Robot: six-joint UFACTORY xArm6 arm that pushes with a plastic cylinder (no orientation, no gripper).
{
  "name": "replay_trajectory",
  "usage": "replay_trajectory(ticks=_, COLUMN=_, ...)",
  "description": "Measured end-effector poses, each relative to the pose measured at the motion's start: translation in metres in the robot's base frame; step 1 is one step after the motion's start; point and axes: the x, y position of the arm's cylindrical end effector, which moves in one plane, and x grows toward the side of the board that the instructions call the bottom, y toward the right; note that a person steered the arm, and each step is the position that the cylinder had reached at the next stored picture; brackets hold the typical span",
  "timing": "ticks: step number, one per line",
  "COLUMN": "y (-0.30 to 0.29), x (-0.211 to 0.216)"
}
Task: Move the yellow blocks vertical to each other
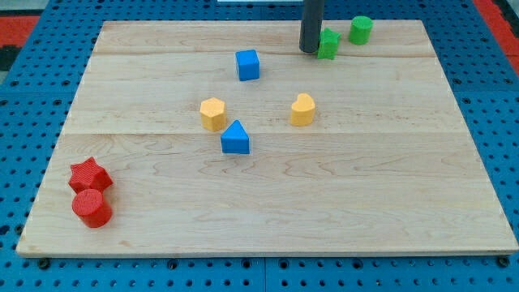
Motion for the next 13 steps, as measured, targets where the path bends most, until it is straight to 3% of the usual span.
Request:
replay_trajectory(ticks=9, y=-0.07, x=0.008)
replay_trajectory(ticks=11, y=-0.06, x=0.091)
replay_trajectory(ticks=12, y=0.031, x=0.09)
replay_trajectory(ticks=13, y=0.033, x=0.12)
